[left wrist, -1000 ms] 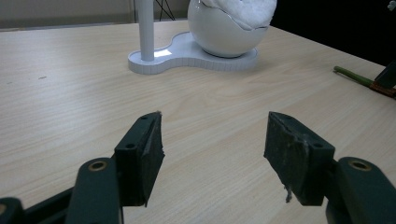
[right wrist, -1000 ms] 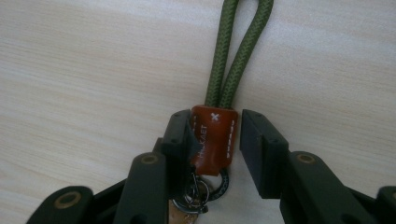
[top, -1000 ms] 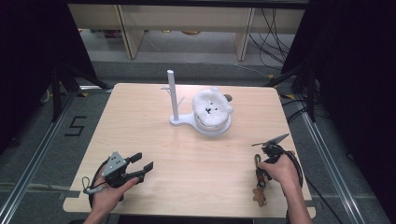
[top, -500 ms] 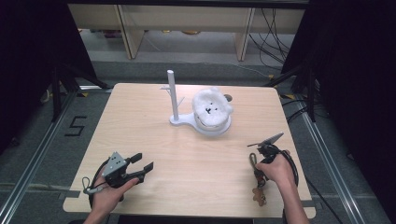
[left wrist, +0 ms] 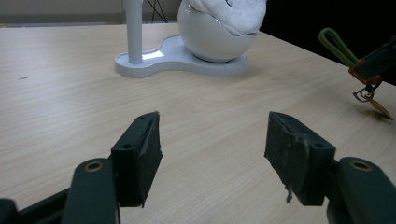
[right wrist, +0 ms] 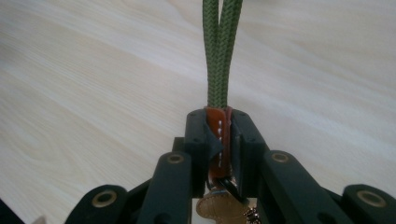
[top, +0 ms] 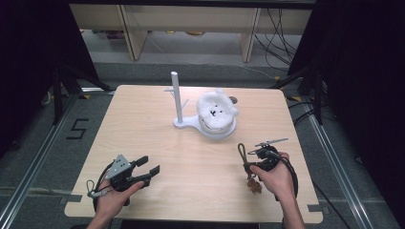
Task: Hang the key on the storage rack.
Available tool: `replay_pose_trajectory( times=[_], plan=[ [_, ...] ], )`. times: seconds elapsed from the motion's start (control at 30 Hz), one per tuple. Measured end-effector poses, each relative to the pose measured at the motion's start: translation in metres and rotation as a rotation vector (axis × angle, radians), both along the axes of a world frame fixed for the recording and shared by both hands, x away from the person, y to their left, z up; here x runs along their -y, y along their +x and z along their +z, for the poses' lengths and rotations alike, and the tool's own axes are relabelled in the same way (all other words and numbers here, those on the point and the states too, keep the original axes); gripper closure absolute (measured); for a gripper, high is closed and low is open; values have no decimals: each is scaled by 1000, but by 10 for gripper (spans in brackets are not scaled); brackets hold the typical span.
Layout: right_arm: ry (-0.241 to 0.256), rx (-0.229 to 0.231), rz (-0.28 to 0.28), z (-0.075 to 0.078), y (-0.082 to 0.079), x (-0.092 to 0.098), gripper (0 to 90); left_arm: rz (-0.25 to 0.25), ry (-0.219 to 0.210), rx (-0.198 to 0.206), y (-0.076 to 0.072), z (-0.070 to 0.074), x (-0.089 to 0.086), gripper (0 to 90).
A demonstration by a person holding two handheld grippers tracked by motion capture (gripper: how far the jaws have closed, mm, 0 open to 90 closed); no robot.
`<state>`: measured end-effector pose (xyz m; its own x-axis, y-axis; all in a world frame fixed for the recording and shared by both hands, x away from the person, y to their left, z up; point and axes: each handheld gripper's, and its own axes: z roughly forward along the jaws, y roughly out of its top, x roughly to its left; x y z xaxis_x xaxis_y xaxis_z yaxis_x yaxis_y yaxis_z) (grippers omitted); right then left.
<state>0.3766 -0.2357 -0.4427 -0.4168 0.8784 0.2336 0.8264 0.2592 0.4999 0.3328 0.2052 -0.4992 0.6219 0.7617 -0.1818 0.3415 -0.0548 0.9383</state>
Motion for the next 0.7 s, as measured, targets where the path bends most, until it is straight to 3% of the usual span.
replay_pose_trajectory(
  times=[0.13, 0.2, 0.23, 0.27, 0.33, 0.4, 0.47, 0.5, 0.57, 0.7],
  plan=[
    [77, 49, 31, 6, -6, -10, 793, -14, -7, 8, 1, 5, 2, 352],
    [113, 119, 69, 6, -7, -15, 793, -25, -20, 16, 1, 8, 3, 353],
    [113, 119, 69, 6, -7, -15, 793, -25, -20, 16, 1, 8, 3, 354],
    [135, 164, 97, 7, -7, -21, 793, -36, -42, 21, 3, 10, 5, 355],
    [181, 212, 115, 6, -8, -28, 793, -40, -36, 17, 3, 13, 6, 357],
    [194, 253, 134, 5, -7, -35, 792, -49, -33, 21, 4, 16, 8, 364],
    [231, 268, 137, 4, -7, -43, 792, -61, -31, 22, 6, 18, 11, 373],
    [228, 298, 168, 3, -5, -45, 792, -69, -28, 27, 7, 20, 13, 375],
    [254, 297, 174, 3, -5, -52, 792, -83, -26, 34, 8, 23, 16, 380],
    [270, 350, 206, 4, -3, -63, 792, -103, -21, 46, 10, 29, 23, 395]
  ],
)
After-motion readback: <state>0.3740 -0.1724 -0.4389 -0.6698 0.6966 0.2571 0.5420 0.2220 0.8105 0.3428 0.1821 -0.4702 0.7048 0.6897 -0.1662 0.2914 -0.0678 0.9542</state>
